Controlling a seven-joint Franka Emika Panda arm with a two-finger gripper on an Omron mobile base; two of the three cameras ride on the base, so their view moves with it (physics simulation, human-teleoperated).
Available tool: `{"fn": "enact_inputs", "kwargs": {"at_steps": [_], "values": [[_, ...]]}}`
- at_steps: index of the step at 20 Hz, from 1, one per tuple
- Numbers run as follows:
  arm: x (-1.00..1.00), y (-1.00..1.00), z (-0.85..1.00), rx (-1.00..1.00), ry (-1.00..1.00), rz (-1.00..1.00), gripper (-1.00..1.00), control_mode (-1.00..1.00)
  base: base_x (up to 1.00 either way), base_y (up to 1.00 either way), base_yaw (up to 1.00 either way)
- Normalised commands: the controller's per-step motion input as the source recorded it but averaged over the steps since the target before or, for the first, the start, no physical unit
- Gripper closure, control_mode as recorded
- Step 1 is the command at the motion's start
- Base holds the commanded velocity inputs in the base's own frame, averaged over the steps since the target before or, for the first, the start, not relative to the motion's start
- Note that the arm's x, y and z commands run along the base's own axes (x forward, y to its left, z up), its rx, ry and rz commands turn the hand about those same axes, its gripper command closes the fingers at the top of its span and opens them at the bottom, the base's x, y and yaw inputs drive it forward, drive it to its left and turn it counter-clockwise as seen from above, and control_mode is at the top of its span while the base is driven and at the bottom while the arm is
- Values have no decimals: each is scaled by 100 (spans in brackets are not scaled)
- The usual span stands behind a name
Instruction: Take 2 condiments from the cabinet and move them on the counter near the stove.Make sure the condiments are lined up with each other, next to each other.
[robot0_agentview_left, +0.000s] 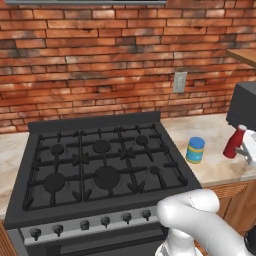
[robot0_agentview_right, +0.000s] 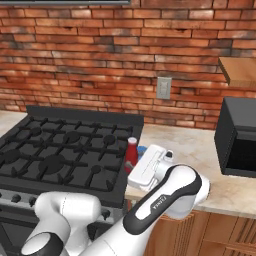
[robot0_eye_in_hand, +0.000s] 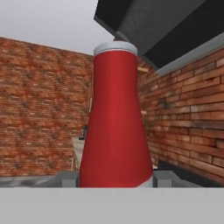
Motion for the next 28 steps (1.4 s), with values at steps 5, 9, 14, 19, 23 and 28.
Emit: {"fn": "enact_inputs", "kwargs": {"at_steps": [5, 9, 14, 19, 23, 28], "values": [[15, -3, -29, 0, 0, -4, 100, -100, 0, 0, 0], [19, -4, -20, 1, 0, -3, 100, -100, 0, 0, 0], [18, -5, -19, 0, 0, -3, 100, -100, 0, 0, 0], [14, -9, -18, 0, 0, -3, 100, -100, 0, 0, 0], [16, -11, -16, 0, 0, -4, 100, -100, 0, 0, 0], [27, -6, -27, 0, 0, -3, 100, -100, 0, 0, 0]]}}
